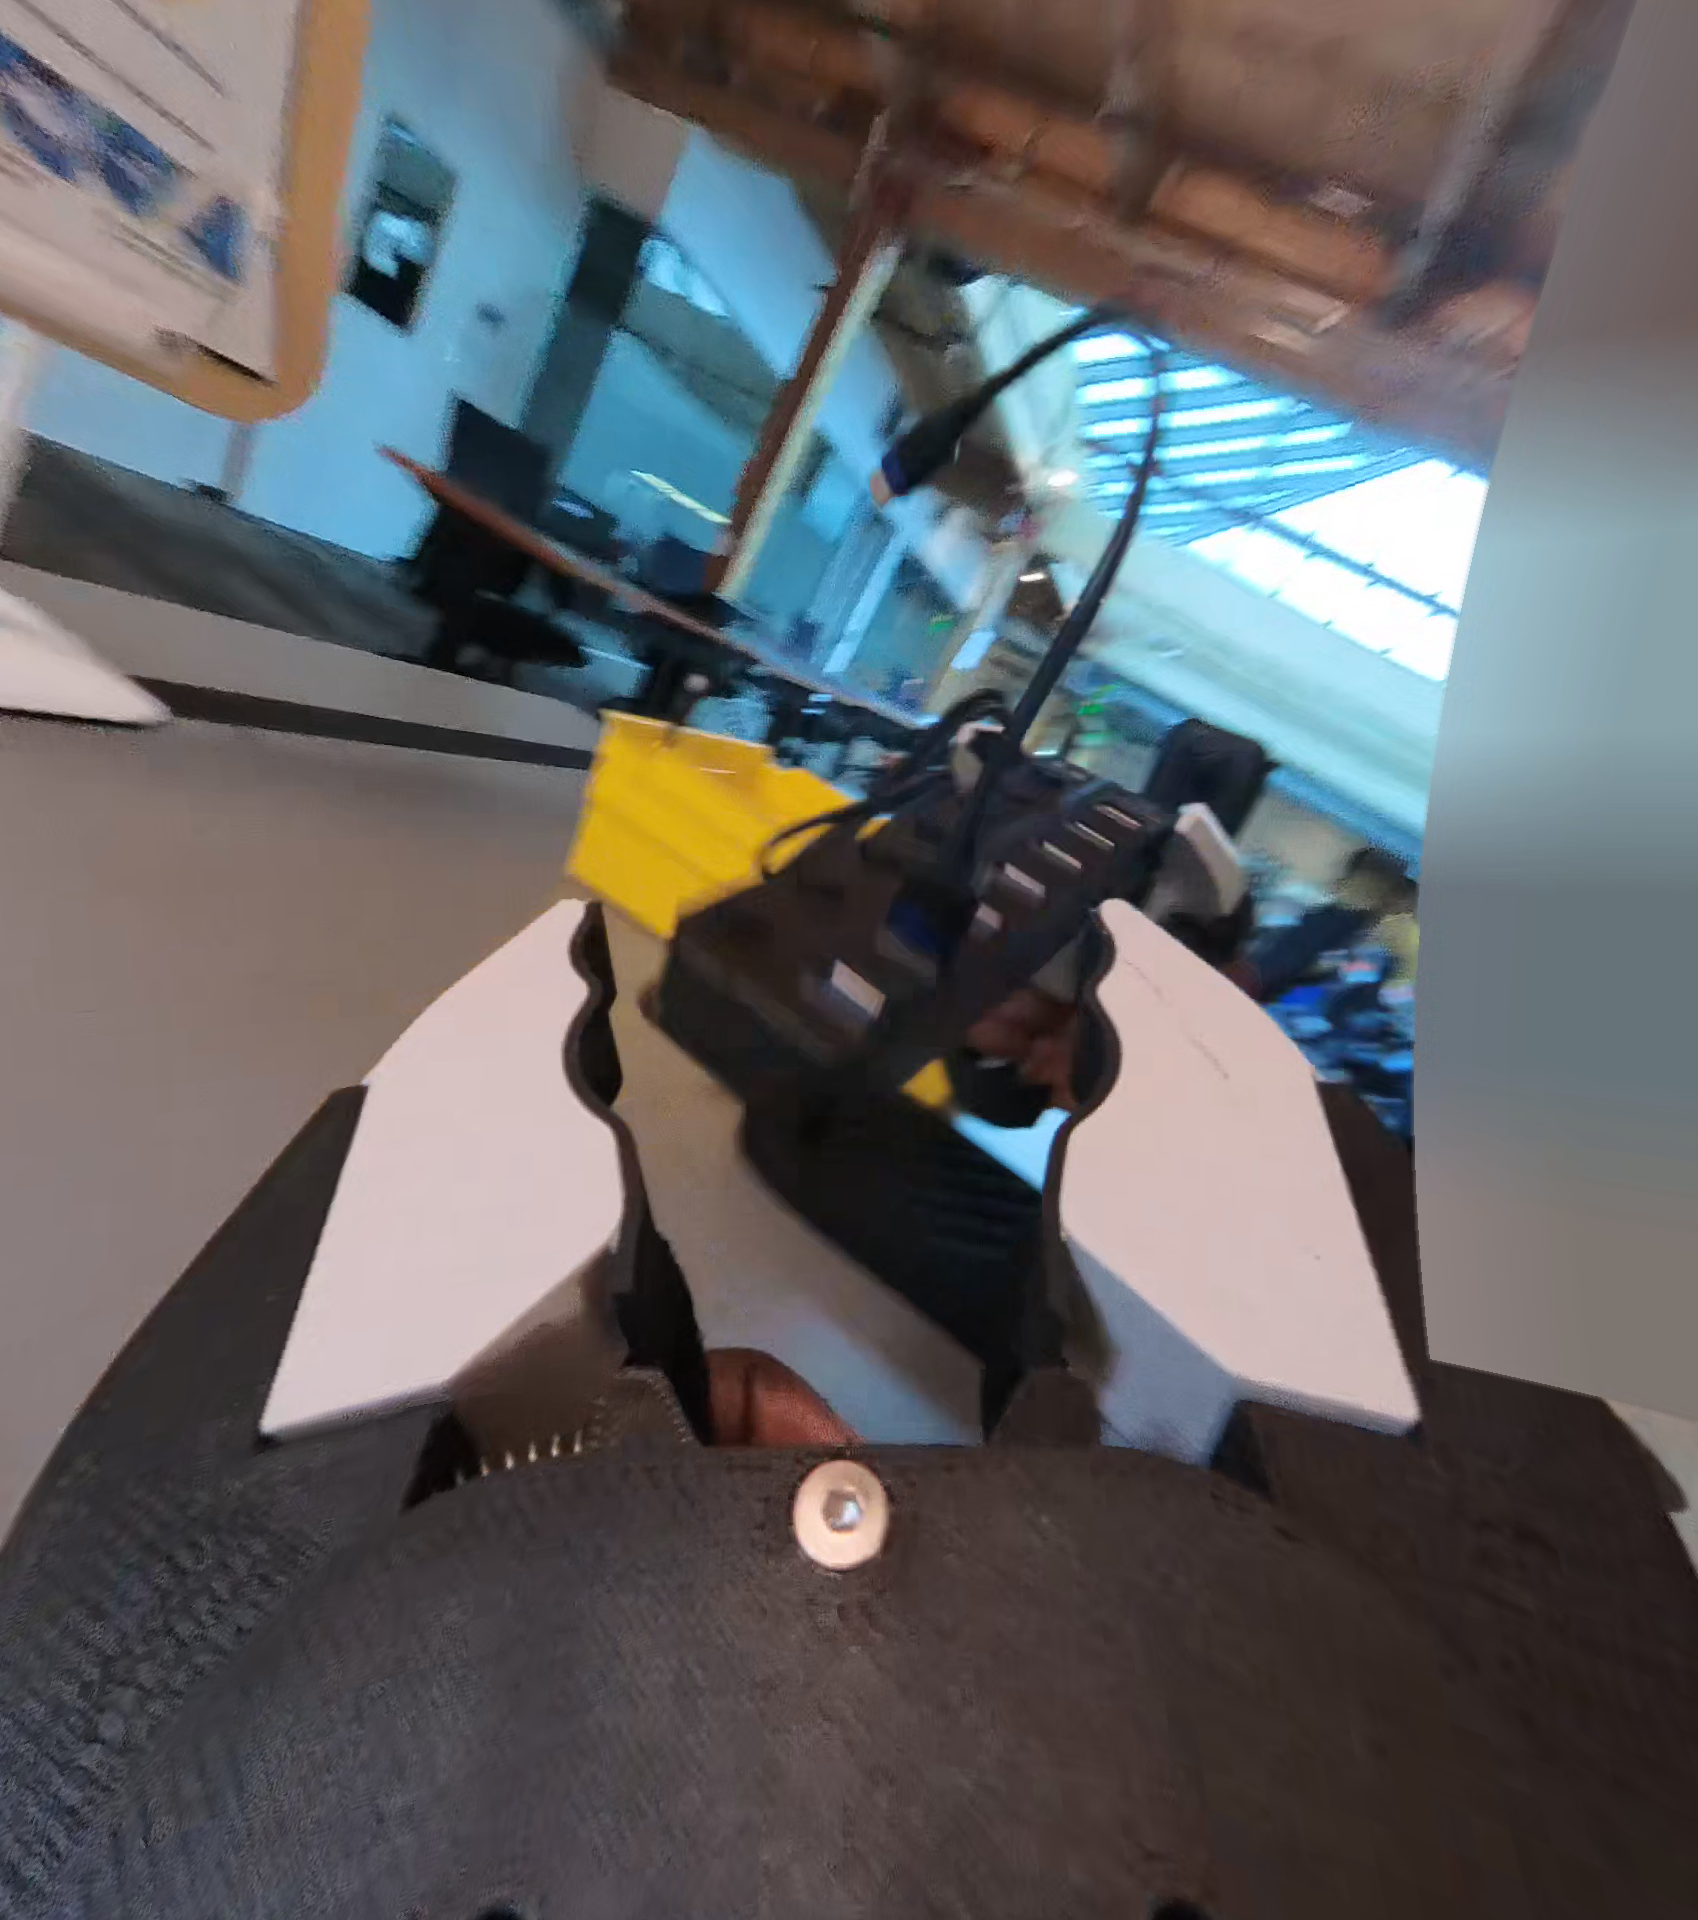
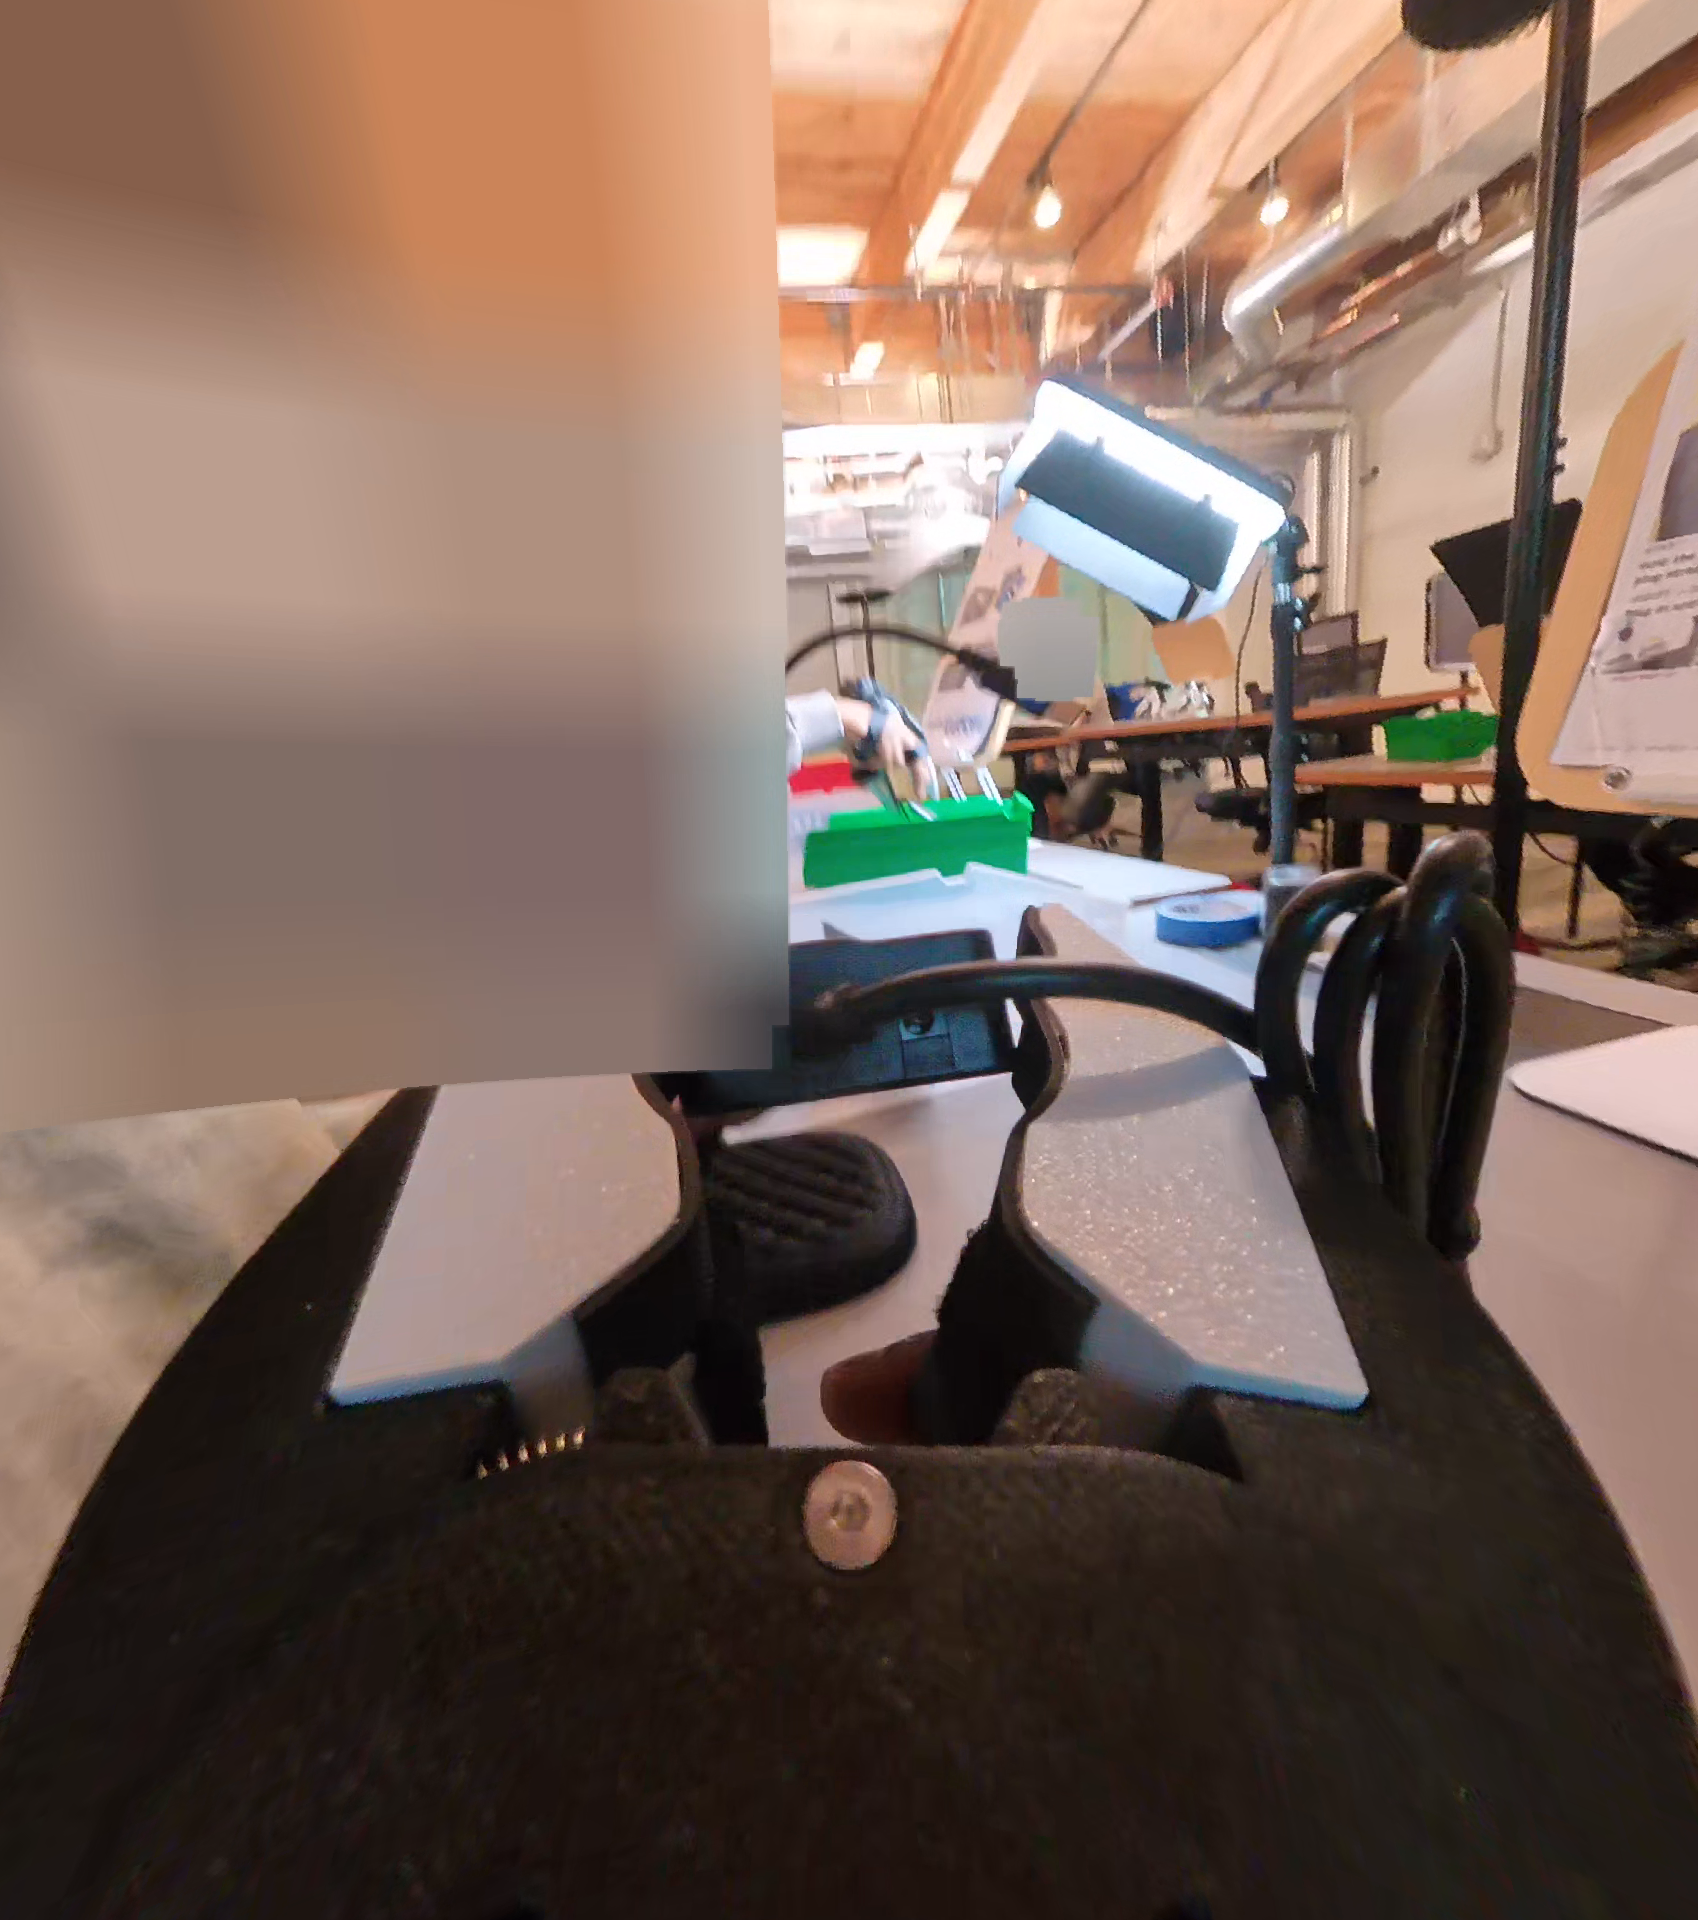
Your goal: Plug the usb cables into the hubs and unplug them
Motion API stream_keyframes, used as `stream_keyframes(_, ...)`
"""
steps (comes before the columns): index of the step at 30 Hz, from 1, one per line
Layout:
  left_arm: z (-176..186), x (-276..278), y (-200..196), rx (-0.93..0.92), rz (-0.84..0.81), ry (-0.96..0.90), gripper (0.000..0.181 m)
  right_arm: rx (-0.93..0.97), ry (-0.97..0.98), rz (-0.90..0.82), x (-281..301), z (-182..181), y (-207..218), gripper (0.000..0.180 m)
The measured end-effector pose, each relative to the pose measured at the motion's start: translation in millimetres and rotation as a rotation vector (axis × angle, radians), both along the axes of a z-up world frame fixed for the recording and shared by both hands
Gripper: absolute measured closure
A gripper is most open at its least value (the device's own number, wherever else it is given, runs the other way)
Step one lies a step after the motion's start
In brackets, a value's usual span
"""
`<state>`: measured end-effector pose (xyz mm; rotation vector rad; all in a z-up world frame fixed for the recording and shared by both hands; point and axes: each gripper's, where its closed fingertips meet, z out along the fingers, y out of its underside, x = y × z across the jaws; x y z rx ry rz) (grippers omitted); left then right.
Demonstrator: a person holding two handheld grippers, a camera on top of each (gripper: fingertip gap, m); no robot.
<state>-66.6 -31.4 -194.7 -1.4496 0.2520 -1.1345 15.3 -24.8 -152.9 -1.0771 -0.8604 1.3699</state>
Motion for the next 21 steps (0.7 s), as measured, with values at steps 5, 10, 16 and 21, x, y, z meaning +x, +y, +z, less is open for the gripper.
stream_keyframes(5,10,-46,-8,0.108,0.272,0.296,0.093,-0.001,-0.139,-0.022,3,-26,4,0.117)
stream_keyframes(10,37,-72,-19,0.21,0.369,0.358,0.098,-0.048,-0.241,-0.06,18,-45,9,0.118)
stream_keyframes(16,35,-84,-24,0.227,0.389,0.463,0.104,-0.127,-0.537,-0.063,34,-89,-1,0.117)
stream_keyframes(21,30,-91,-29,0.219,0.375,0.592,0.107,-0.187,-0.818,-0.029,39,-130,-11,0.117)
